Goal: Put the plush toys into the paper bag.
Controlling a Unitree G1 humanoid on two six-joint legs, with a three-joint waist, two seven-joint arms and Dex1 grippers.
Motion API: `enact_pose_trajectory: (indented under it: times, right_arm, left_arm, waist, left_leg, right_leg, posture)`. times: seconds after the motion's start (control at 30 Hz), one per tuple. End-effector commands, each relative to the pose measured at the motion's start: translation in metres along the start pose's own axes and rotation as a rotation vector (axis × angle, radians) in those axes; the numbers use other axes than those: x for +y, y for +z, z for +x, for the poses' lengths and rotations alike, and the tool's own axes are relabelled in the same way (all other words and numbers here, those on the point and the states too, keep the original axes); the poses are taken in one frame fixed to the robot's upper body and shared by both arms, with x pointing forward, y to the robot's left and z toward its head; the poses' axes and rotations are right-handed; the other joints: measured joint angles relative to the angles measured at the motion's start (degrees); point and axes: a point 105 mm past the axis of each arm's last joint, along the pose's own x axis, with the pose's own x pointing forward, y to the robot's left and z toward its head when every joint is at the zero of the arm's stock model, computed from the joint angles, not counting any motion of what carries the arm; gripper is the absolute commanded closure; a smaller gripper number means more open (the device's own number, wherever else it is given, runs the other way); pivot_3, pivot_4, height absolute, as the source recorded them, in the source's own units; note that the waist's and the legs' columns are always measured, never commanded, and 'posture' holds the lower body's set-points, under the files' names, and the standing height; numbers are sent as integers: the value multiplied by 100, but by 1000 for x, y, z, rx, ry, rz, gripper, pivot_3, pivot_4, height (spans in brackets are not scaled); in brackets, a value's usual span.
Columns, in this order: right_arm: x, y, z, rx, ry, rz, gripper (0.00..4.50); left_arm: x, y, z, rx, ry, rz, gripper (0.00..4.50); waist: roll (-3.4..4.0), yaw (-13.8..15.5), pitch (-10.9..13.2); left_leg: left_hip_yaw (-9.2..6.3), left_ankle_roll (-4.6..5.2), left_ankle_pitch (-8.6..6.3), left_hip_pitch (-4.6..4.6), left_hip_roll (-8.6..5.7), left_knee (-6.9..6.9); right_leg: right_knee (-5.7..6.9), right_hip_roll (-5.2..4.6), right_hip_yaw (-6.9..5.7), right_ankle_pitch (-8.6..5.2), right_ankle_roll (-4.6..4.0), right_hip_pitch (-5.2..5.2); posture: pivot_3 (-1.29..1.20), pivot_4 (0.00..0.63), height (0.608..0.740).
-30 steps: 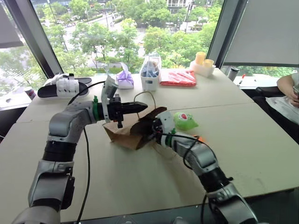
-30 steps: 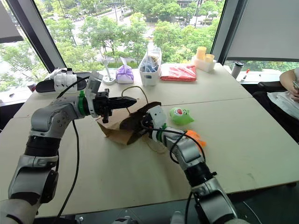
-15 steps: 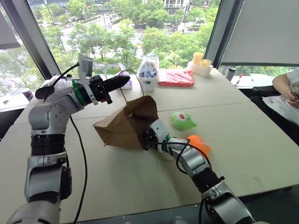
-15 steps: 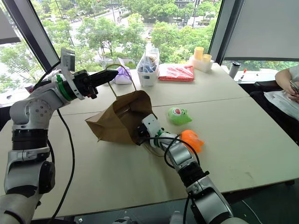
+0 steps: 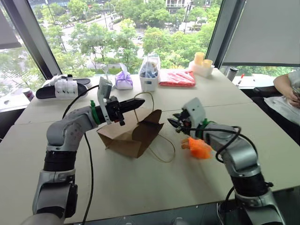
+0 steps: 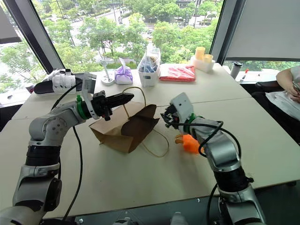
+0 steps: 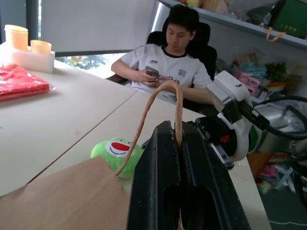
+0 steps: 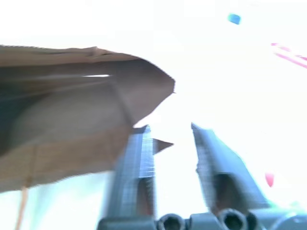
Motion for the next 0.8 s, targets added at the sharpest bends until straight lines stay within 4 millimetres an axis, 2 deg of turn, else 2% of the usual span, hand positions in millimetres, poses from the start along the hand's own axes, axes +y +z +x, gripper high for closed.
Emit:
enact_pose_trajectory:
  times: [0.03, 0.1, 0.23, 0.37, 0.43, 0.53, 0.7, 0.8]
  right_arm:
    - [-35, -2, -8, 45, -126, -68, 1046]
    - [-42, -9, 2, 64, -136, -38, 25]
    - [-40, -29, 23, 107, -113, 25, 25]
    - [-37, -36, 39, 123, -96, 5, 25]
    - [-39, -42, 47, 148, -110, -39, 25]
    - [-44, -58, 58, 235, -142, -210, 25]
    - [-47, -63, 69, 256, -160, -332, 25]
    - [-52, -58, 70, 231, -178, -319, 1291]
  left_arm:
    - [-6, 13, -1, -40, -16, 43, 4500]
    - [-6, 13, 0, -42, -14, 44, 4500]
    - [-7, 13, 0, -45, -8, 51, 4500]
    - [-8, 14, -1, -50, 3, 55, 4500]
    - [-9, 14, -2, -48, 9, 62, 4500]
    - [-9, 15, -2, -44, 19, 79, 4500]
    - [-10, 17, -3, -47, 28, 91, 4500]
    - [-10, 17, -3, -47, 34, 94, 4500]
  waist:
    - [-1, 14, 0]
    - [-1, 8, 0]
    - [-1, -29, 0]
    - [-1, -22, 0]
    - [-1, -20, 0]
    - [-1, -22, 0]
    - [-1, -32, 0]
    - [-1, -30, 0]
  left_leg:
    - [2, 1, 0, 0, 0, 2]
    - [10, 3, -1, 4, 0, 4]
    - [11, 2, -1, 8, 2, 0]
    - [7, -10, 6, 7, 1, 1]
    - [8, -24, 14, 6, 0, 1]
    - [7, -26, 15, 6, 0, 1]
    - [8, -28, 16, 6, 0, 0]
    - [6, -31, 18, 6, 0, 1]
  right_leg:
    - [-2, 0, 0, 0, 0, 2]
    - [-5, 0, -1, 0, 0, 11]
    - [-4, 2, 0, 0, 0, 10]
    - [-4, -1, 2, 0, 0, 9]
    - [-4, -2, 3, 0, 0, 9]
    - [-4, -1, 2, 0, 0, 9]
    - [-6, -1, 3, 0, 0, 9]
    - [-4, 0, 3, 0, 0, 9]
  posture:
    - [0, 150, 740]
    - [0, 150, 740]
    - [0, 150, 740]
    - [0, 150, 740]
    - [0, 150, 740]
    - [0, 150, 740]
    - [0, 150, 740]
    - [0, 150, 740]
